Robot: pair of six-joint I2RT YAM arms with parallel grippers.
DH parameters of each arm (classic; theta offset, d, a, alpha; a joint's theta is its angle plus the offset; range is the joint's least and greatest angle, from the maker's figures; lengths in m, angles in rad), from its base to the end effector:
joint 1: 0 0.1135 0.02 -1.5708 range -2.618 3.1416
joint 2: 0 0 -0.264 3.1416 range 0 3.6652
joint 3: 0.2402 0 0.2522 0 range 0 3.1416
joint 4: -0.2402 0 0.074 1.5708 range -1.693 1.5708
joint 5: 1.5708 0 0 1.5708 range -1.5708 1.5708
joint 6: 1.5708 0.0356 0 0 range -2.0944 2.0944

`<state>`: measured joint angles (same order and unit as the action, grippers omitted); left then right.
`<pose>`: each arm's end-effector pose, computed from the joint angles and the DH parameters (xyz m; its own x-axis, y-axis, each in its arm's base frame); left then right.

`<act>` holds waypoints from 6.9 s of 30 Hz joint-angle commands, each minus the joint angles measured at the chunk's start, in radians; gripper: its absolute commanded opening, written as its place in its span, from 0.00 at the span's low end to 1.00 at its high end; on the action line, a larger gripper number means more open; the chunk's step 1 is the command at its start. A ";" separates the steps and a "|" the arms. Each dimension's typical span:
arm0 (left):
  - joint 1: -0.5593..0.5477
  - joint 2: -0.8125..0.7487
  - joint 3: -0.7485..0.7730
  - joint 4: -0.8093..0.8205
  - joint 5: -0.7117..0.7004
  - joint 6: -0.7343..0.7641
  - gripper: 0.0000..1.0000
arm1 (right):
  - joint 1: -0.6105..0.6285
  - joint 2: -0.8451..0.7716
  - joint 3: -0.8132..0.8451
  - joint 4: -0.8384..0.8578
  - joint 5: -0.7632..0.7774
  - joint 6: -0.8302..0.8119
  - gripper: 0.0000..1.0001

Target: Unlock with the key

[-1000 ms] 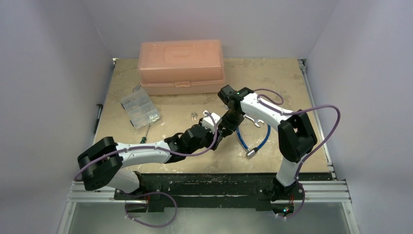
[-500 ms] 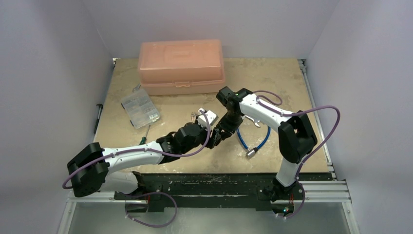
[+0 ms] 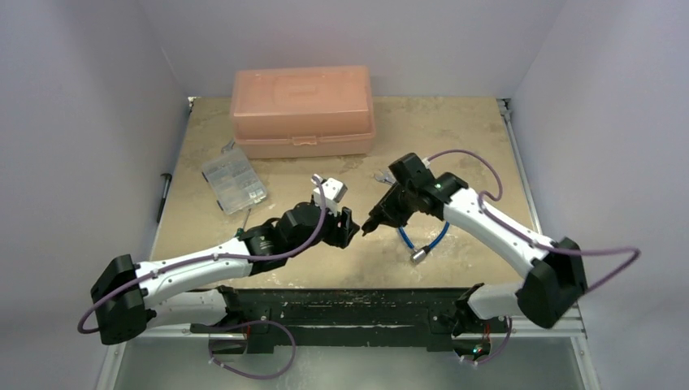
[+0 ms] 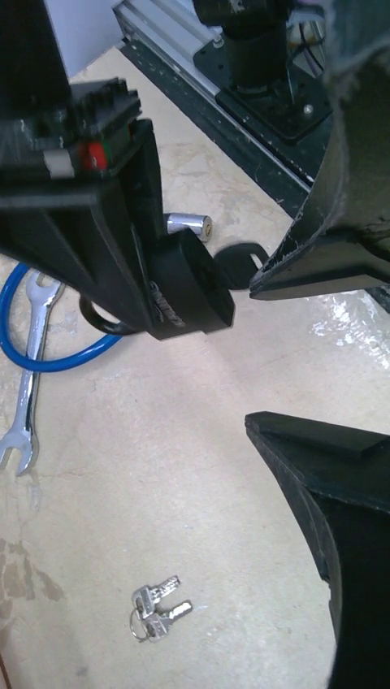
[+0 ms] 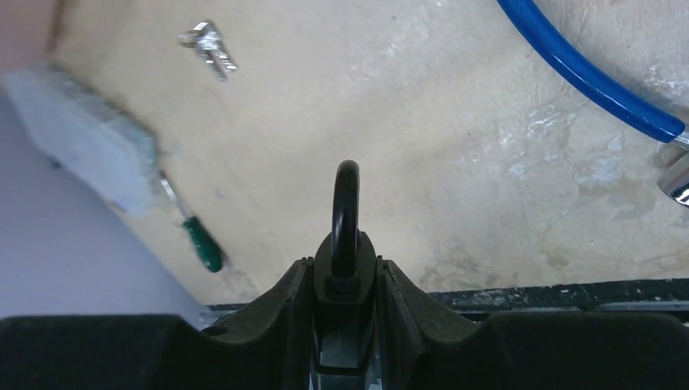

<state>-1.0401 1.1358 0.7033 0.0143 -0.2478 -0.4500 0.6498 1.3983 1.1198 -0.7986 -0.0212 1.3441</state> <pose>0.1368 -0.2159 0.2606 -0.4994 0.0179 -0.8662 0.5613 0.7682 -0.3078 0.2214 0.1692 0.2674 -0.7548 0.6500 -0.0883 0.5454 0.6967 0.4660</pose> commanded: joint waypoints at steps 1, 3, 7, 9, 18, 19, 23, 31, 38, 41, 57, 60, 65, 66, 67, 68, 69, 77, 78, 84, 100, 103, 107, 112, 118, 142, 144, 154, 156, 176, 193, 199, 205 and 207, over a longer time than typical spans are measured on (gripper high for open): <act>0.033 -0.083 0.039 -0.072 0.007 -0.113 0.60 | 0.001 -0.176 -0.078 0.254 0.075 0.000 0.00; 0.061 -0.100 0.051 -0.096 0.037 -0.140 0.64 | 0.001 -0.224 -0.102 0.300 0.083 -0.035 0.00; 0.129 -0.124 0.064 -0.097 0.148 -0.167 0.70 | 0.001 -0.313 -0.173 0.481 0.063 -0.140 0.00; 0.158 -0.139 0.061 -0.073 0.216 -0.173 0.72 | 0.001 -0.357 -0.211 0.567 0.038 -0.179 0.00; 0.306 -0.185 0.039 0.067 0.590 -0.245 0.75 | 0.001 -0.547 -0.356 0.869 -0.033 -0.282 0.00; 0.318 -0.192 0.031 0.096 0.617 -0.265 0.75 | 0.001 -0.571 -0.382 0.932 -0.042 -0.293 0.00; 0.347 -0.211 0.015 0.189 0.700 -0.326 0.75 | 0.000 -0.630 -0.455 1.091 -0.092 -0.291 0.00; 0.359 -0.178 0.010 0.348 0.811 -0.389 0.74 | 0.001 -0.657 -0.456 1.242 -0.218 -0.345 0.00; 0.359 -0.120 0.012 0.489 0.879 -0.459 0.70 | 0.001 -0.642 -0.440 1.343 -0.335 -0.343 0.00; 0.359 -0.100 0.014 0.540 0.899 -0.482 0.67 | 0.000 -0.632 -0.431 1.358 -0.351 -0.345 0.00; 0.359 -0.006 0.002 0.731 0.968 -0.603 0.24 | 0.001 -0.585 -0.428 1.428 -0.409 -0.336 0.00; 0.359 -0.002 0.002 0.737 0.972 -0.610 0.35 | 0.000 -0.585 -0.431 1.430 -0.410 -0.338 0.00; 0.359 -0.002 -0.001 0.746 0.974 -0.614 0.45 | 0.001 -0.588 -0.429 1.424 -0.410 -0.342 0.00; 0.359 -0.002 -0.001 0.745 0.971 -0.615 0.45 | 0.000 -0.588 -0.429 1.423 -0.411 -0.342 0.00; 0.359 -0.001 0.000 0.745 0.971 -0.616 0.45 | 0.000 -0.587 -0.427 1.421 -0.413 -0.344 0.00; 0.359 0.000 0.001 0.744 0.973 -0.617 0.45 | 0.001 -0.587 -0.428 1.421 -0.413 -0.344 0.00; 0.359 0.001 0.001 0.744 0.972 -0.617 0.43 | 0.000 -0.586 -0.429 1.425 -0.415 -0.343 0.00; 0.359 0.001 0.007 0.729 0.957 -0.617 0.00 | 0.000 -0.581 -0.427 1.420 -0.423 -0.342 0.00; 0.359 0.002 0.010 0.718 0.955 -0.612 0.00 | 0.000 -0.581 -0.421 1.402 -0.420 -0.350 0.00; 0.359 -0.030 0.036 0.595 0.934 -0.534 0.00 | 0.001 -0.589 -0.310 1.099 -0.414 -0.506 0.99; 0.361 -0.079 0.075 0.534 0.958 -0.493 0.00 | 0.001 -0.646 -0.298 0.873 -0.449 -0.647 0.99; 0.361 -0.089 0.075 0.538 0.961 -0.493 0.00 | 0.001 -0.646 -0.298 0.870 -0.451 -0.655 0.99; 0.360 -0.091 0.068 0.564 0.962 -0.515 0.00 | 0.001 -0.639 -0.312 0.892 -0.462 -0.652 0.99; 0.361 -0.093 0.058 0.599 0.967 -0.533 0.00 | 0.000 -0.624 -0.325 0.924 -0.466 -0.638 0.96; 0.361 -0.094 0.056 0.620 0.973 -0.543 0.00 | 0.001 -0.601 -0.328 0.948 -0.478 -0.634 0.88; 0.360 -0.069 0.055 0.656 0.977 -0.553 0.00 | 0.002 -0.555 -0.330 0.984 -0.506 -0.632 0.46; 0.361 -0.068 0.053 0.656 0.977 -0.555 0.00 | 0.000 -0.549 -0.330 0.982 -0.507 -0.632 0.37; 0.361 -0.075 0.052 0.619 0.953 -0.525 0.33 | 0.000 -0.557 -0.331 0.950 -0.508 -0.651 0.00; 0.361 -0.087 0.053 0.581 0.933 -0.497 0.55 | 0.001 -0.579 -0.333 0.935 -0.466 -0.652 0.00; 0.350 -0.123 -0.109 0.636 0.916 -0.478 0.74 | 0.001 -0.646 -0.289 0.925 -0.219 -0.531 0.00; 0.270 0.028 -0.044 0.730 0.903 -0.469 0.57 | 0.000 -0.631 -0.302 0.976 -0.243 -0.503 0.00; 0.270 0.043 -0.042 0.775 0.888 -0.499 0.49 | 0.000 -0.627 -0.310 0.989 -0.247 -0.498 0.00; 0.270 0.052 -0.039 0.781 0.871 -0.508 0.39 | 0.000 -0.626 -0.315 0.995 -0.249 -0.496 0.00; 0.270 0.056 -0.038 0.790 0.866 -0.513 0.36 | 0.001 -0.624 -0.316 0.994 -0.249 -0.498 0.00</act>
<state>-0.7662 1.1831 0.6209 0.7292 0.6384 -0.9516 0.6495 0.7860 0.7681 0.0559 -0.2558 0.8299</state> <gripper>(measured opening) 0.389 0.355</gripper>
